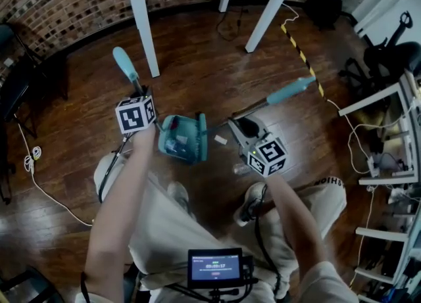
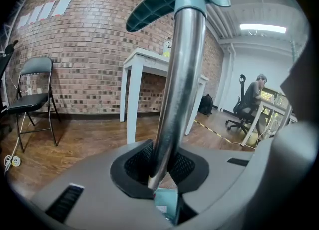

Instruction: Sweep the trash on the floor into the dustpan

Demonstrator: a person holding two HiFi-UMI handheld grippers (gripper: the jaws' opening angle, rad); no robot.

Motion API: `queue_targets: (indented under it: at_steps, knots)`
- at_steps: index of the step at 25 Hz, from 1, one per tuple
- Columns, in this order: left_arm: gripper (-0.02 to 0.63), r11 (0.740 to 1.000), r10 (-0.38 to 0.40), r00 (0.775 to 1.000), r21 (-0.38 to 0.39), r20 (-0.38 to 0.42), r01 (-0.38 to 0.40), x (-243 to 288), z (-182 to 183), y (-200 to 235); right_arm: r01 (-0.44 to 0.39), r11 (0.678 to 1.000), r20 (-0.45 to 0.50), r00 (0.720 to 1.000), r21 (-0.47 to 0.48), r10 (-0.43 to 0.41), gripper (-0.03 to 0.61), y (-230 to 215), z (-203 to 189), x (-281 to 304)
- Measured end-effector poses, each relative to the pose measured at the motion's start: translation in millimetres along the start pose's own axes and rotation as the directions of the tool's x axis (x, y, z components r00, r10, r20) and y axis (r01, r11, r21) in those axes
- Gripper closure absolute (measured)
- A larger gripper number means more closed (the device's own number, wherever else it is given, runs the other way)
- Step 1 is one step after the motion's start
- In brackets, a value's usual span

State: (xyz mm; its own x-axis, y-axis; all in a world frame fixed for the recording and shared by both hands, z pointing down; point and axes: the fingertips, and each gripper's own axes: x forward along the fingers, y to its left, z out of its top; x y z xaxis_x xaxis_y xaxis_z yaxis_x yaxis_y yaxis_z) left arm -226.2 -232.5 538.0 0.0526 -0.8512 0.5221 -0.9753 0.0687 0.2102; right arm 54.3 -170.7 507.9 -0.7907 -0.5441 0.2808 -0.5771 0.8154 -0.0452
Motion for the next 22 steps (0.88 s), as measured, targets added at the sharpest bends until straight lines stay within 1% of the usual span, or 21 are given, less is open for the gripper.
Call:
queue_targets:
  at_steps: [2,4,6,8,10,12,15,17,20,22]
  knots:
    - [0.561,1.000,-0.009,1.000,0.003,0.004,0.009,-0.4,1.4,-2.5,0.040,0.990,-0.027,0.999,-0.135,-0.044,0.483,-5.4,5.2,-11.0]
    - [0.561,1.000,-0.023,1.000,0.009,0.003,0.023,-0.3,2.1,-6.0,0.076,0.968,-0.059,0.994,-0.241,-0.093,0.483,-14.7,5.9,-24.0]
    - [0.561,0.999,-0.039,0.999,0.021,0.000,0.039,0.1,2.1,-9.2,0.108,0.946,-0.094,0.985,-0.305,-0.143,0.483,-27.2,2.7,-40.7]
    - [0.561,0.998,-0.052,0.999,0.028,-0.004,0.052,0.4,0.7,-10.3,0.140,0.930,-0.129,0.973,-0.341,-0.193,0.483,-42.2,-3.7,-61.7]
    - [0.561,0.998,-0.055,0.998,0.021,-0.011,0.055,1.6,-3.6,-9.9,0.169,0.922,-0.171,0.956,-0.349,-0.240,0.482,-59.0,-17.1,-87.0]
    - [0.561,0.998,-0.055,0.998,0.013,-0.017,0.055,2.6,-6.8,-11.6,0.185,0.922,-0.231,0.934,-0.342,-0.273,0.482,-74.3,-37.9,-112.3]
    - [0.561,0.998,-0.060,0.998,0.021,-0.010,0.060,1.9,-1.7,-17.4,0.168,0.928,-0.343,0.895,-0.333,-0.285,0.483,-85.4,-74.8,-134.7]
    - [0.561,0.998,-0.059,0.998,0.022,-0.014,0.059,1.9,-1.9,-20.1,0.170,0.929,-0.404,0.864,-0.329,-0.301,0.483,-89.7,-102.3,-144.8]
    - [0.561,0.998,-0.058,0.998,0.026,-0.021,0.059,1.9,-5.3,-26.0,0.220,0.928,-0.464,0.816,-0.299,-0.343,0.482,-101.9,-141.6,-165.4]
    - [0.561,0.998,-0.060,0.998,0.032,-0.022,0.060,1.8,-5.5,-28.9,0.253,0.932,-0.485,0.801,-0.259,-0.352,0.482,-107.9,-155.7,-173.6]
